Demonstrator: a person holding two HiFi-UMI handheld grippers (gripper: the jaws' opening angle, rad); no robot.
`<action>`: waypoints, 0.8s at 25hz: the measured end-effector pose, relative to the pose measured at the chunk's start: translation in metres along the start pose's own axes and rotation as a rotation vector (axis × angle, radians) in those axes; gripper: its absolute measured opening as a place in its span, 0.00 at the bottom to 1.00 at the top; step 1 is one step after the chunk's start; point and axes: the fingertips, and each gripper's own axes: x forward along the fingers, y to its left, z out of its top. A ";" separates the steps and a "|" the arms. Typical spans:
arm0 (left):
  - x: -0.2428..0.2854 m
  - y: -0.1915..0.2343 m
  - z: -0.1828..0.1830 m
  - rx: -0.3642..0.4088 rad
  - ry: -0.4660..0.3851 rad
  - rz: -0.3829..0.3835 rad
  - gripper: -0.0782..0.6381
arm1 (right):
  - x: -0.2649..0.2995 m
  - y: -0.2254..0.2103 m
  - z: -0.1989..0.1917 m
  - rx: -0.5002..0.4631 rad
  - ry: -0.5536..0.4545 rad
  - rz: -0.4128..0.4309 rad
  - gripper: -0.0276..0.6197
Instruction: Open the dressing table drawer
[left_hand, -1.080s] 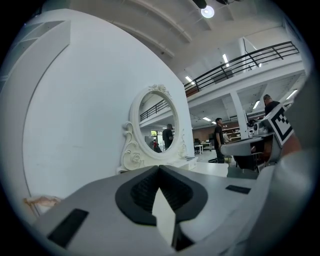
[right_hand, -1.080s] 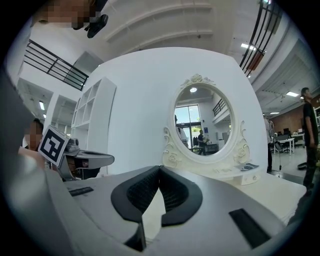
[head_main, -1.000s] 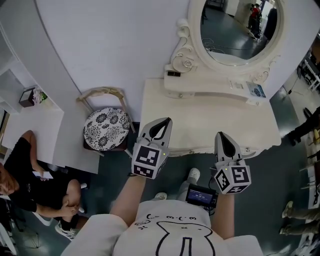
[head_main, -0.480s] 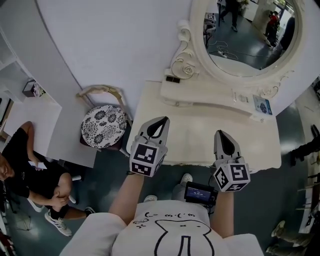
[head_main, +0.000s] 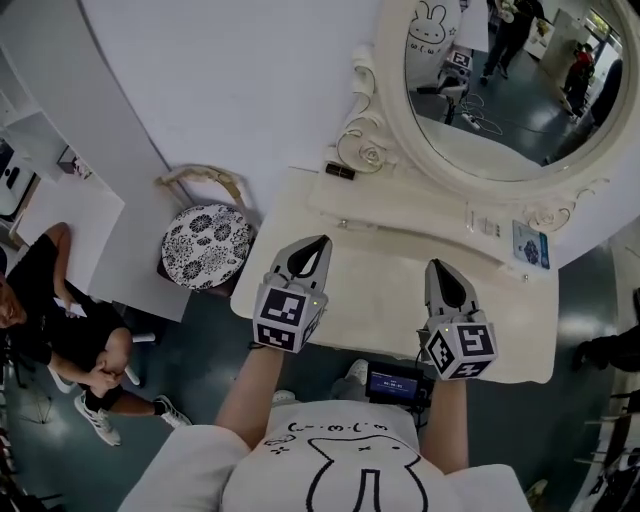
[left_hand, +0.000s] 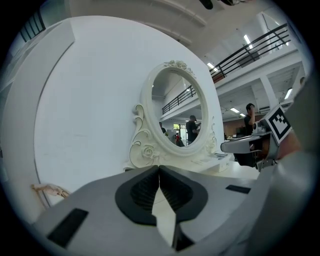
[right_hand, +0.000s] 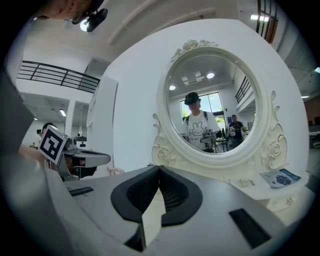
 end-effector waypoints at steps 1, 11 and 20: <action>0.004 0.000 0.000 -0.006 0.002 0.010 0.11 | 0.004 -0.005 -0.001 -0.003 0.007 0.014 0.07; 0.039 -0.008 -0.015 -0.036 0.043 0.099 0.29 | 0.029 -0.055 -0.012 -0.017 0.054 0.103 0.07; 0.057 -0.008 -0.037 -0.068 0.078 0.117 0.32 | 0.038 -0.079 -0.027 -0.001 0.087 0.098 0.07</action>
